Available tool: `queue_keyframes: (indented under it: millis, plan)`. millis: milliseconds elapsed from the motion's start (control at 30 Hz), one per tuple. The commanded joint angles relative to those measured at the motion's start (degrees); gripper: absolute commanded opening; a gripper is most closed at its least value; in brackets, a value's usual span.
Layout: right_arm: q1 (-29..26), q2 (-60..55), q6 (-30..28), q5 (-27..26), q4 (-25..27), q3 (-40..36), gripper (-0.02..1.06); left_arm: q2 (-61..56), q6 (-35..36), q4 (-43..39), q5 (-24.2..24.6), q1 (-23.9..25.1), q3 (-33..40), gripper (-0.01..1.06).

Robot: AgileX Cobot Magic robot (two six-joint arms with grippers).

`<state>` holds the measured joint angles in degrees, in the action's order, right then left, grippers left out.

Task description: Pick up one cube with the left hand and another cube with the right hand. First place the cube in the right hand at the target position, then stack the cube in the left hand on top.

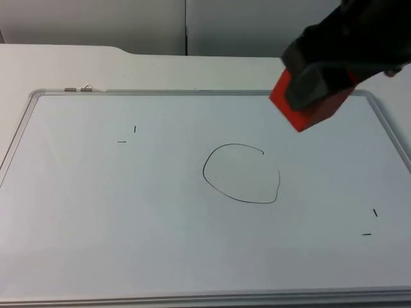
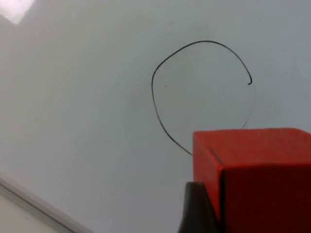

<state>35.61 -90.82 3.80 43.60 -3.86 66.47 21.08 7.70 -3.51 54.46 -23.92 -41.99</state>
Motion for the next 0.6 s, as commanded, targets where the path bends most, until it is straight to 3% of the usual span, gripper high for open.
queue_keyframes:
  millis: [0,567]
  plan:
    - [0.3,-2.3,1.8,-1.8,-1.3,1.4,0.0,-0.4,0.2,0.7,-1.3,-0.4,0.1,0.05]
    - [0.3,-23.0,2.9,-4.3,-1.9,11.4,0.0,-0.4,0.2,1.2,-1.4,-0.4,0.1,0.05]
